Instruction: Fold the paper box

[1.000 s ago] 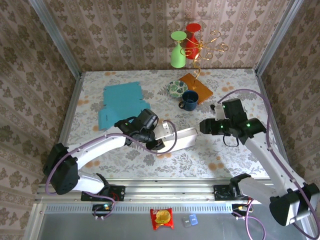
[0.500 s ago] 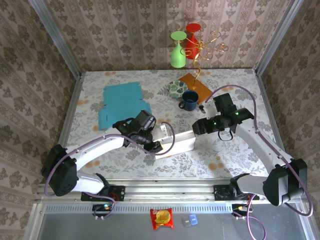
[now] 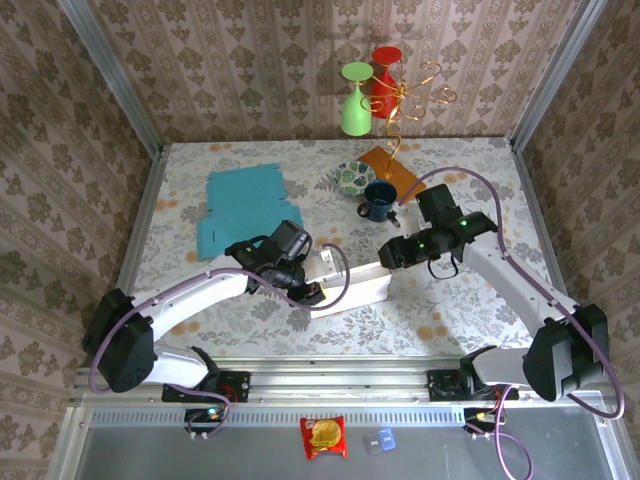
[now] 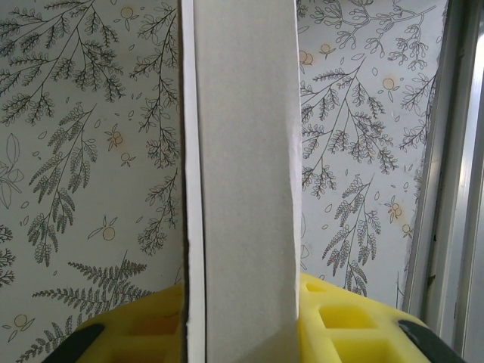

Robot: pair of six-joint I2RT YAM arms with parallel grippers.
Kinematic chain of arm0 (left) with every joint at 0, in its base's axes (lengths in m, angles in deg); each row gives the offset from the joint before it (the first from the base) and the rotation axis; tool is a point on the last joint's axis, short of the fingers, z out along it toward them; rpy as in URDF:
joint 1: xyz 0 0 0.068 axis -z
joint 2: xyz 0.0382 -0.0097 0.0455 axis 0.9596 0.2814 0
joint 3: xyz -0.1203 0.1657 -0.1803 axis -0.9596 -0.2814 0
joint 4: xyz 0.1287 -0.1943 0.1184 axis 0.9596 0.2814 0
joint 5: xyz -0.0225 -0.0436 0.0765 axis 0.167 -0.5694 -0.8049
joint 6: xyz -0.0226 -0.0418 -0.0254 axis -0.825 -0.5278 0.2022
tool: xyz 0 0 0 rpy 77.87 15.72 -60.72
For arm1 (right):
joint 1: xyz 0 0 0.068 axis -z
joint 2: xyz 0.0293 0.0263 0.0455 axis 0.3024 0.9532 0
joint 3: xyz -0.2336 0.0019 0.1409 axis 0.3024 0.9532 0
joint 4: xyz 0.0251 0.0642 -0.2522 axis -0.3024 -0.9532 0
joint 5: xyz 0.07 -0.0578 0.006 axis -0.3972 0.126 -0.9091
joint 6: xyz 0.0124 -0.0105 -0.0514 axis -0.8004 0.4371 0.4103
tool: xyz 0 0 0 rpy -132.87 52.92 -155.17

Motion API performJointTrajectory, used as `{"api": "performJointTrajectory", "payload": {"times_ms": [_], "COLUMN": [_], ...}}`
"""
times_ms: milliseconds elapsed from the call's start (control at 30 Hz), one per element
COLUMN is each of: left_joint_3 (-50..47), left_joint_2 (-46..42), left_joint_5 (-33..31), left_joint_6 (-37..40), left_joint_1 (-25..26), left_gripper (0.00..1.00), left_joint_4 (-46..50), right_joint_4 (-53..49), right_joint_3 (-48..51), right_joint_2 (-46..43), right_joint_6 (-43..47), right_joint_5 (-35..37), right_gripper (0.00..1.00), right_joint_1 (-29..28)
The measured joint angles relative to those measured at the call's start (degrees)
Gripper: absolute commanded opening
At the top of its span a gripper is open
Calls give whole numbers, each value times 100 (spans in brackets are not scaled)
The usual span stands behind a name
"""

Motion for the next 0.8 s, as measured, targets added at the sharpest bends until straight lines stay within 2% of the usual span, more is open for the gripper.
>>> {"api": "performJointTrajectory", "payload": {"times_ms": [433,700,800], "left_joint_3": [0,0,0], "left_joint_2": [0,0,0], "left_joint_5": [0,0,0], "left_joint_6": [42,81,83], "left_joint_1": [0,0,0], "left_gripper": [27,27,27], "left_joint_4": [2,13,17], "right_joint_4": [-63,-57,-46], "right_joint_3": [278,267,254], "right_joint_2": [-442,-522,-498], "right_joint_6": [-81,-153,-168], "right_joint_5": [116,472,566], "right_gripper": [34,48,48], "right_joint_1": [0,-4,-2]}}
